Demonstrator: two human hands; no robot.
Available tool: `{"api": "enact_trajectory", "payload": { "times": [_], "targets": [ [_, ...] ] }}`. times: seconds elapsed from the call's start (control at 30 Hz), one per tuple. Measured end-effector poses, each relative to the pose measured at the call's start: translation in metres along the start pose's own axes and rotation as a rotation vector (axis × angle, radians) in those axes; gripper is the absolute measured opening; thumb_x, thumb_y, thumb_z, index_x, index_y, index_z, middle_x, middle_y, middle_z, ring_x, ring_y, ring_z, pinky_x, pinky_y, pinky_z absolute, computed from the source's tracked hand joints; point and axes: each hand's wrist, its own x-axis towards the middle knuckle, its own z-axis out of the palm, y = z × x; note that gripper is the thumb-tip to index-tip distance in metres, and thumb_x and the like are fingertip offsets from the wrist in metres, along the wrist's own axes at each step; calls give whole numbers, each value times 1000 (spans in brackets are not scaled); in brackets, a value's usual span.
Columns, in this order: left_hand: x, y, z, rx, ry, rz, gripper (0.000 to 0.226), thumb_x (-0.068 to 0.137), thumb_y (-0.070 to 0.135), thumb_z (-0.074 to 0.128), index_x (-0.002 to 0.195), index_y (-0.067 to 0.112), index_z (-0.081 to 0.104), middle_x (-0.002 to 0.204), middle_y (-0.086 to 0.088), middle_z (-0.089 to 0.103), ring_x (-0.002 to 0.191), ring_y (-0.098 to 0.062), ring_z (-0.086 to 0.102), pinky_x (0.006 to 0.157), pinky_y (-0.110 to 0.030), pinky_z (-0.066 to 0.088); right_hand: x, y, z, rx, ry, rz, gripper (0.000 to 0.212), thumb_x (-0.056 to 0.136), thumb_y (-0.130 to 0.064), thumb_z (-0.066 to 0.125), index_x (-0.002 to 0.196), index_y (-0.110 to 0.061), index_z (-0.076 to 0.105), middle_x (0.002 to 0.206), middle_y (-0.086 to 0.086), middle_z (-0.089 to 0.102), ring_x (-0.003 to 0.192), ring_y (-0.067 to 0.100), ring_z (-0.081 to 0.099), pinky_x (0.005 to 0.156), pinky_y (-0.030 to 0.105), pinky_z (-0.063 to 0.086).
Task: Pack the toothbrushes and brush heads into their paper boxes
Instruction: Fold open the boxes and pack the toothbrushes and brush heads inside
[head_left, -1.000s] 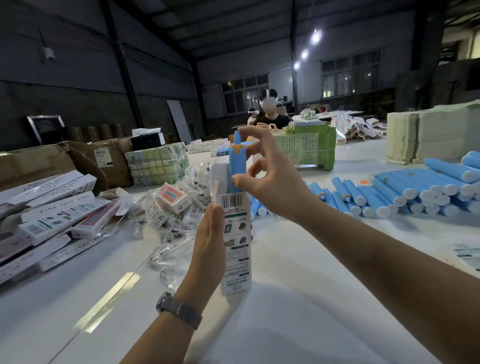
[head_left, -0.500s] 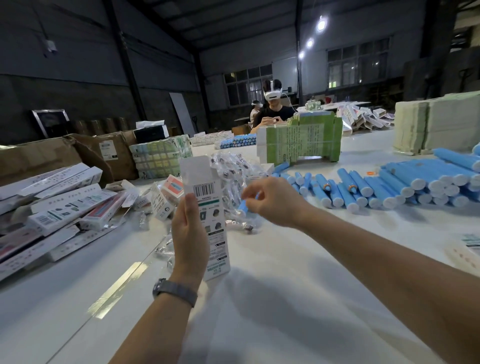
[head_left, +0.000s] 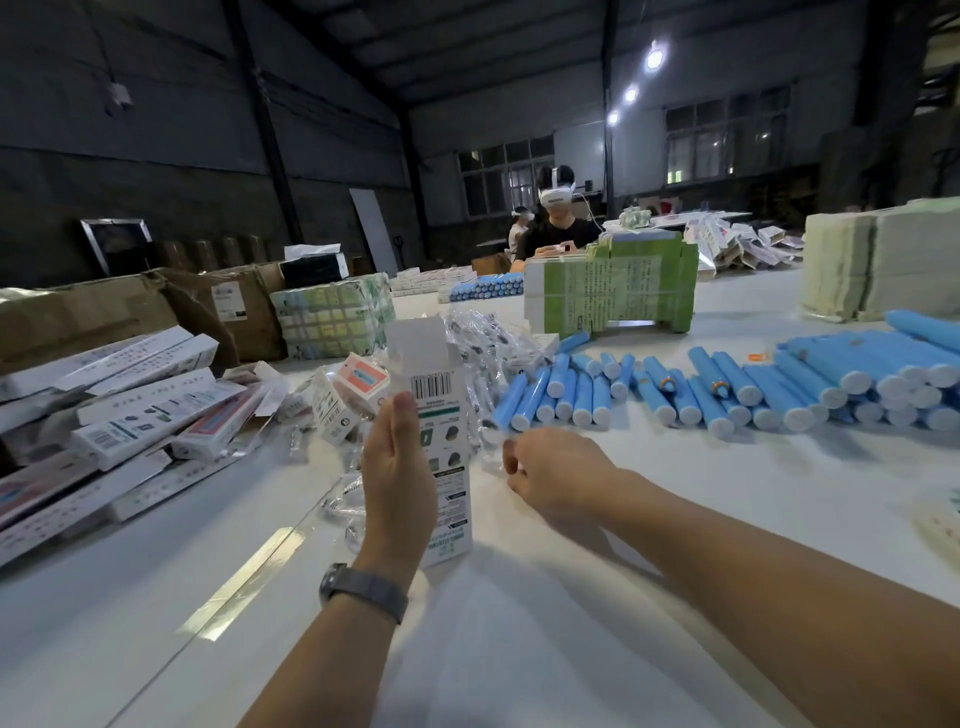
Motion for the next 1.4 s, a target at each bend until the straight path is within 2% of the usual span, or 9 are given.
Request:
{"api": "enact_trajectory", "payload": {
  "times": [0.13,0.23,0.37,0.6,0.7,0.87,1.03,1.2,1.4],
  "targets": [
    [-1,-1,0,-28,-13,7,70,89,68,31,115,11,62,104,-21,69,90,-39,69,68,-44,62,1,7,-21,282,114,-3,17,87,-12,59,100,-21,66,87,-3,60,82,15,59,76,32,51],
    [-1,1,0,-62,-23,16,81,81,76,33,118,10,62,105,-20,70,89,-37,70,61,-28,58,-3,10,-51,614,299,-21,22,84,-4,64,97,-21,65,83,0,61,71,10,55,68,24,48],
    [-2,1,0,-96,-48,4,85,80,79,36,119,9,63,107,-19,71,90,-36,71,60,-24,56,-19,7,-92,1077,500,-100,28,85,3,66,97,-22,63,86,3,65,74,9,64,67,17,54],
    [-6,-3,1,-54,-110,73,80,80,76,32,115,11,64,100,-12,73,87,-24,72,61,-21,55,-43,-16,-137,1377,775,-248,24,81,9,62,91,-12,68,78,2,68,61,8,56,57,19,46],
    [-9,-1,2,-40,-120,132,68,83,72,32,112,19,64,97,-5,74,86,-18,73,63,-19,56,-53,-25,-149,1400,856,-322,23,77,3,63,94,-11,68,77,0,67,63,7,57,59,18,47],
    [-17,3,5,35,-188,243,38,92,55,31,104,32,58,96,28,70,89,3,67,66,-8,51,-63,-37,-154,1142,930,-427,37,74,9,65,95,-21,63,84,0,65,73,6,62,71,20,56],
    [-18,4,4,28,-208,291,38,92,53,32,106,31,59,96,22,71,88,-2,69,65,-13,53,-61,-37,-149,1018,901,-513,36,71,7,66,95,-19,60,82,2,59,68,12,56,65,28,55],
    [-19,4,3,22,-242,356,35,95,52,36,106,30,62,96,20,71,86,-2,69,64,-12,53,-60,-36,-142,974,883,-495,31,74,5,69,89,-21,63,75,-6,62,65,4,59,64,23,55],
    [-17,1,2,51,-212,334,33,94,57,35,98,40,62,91,14,70,81,-7,68,61,-15,54,-58,-38,-136,950,793,-542,28,75,5,73,82,-21,66,76,-6,66,68,13,65,64,25,55]
  ]
}}
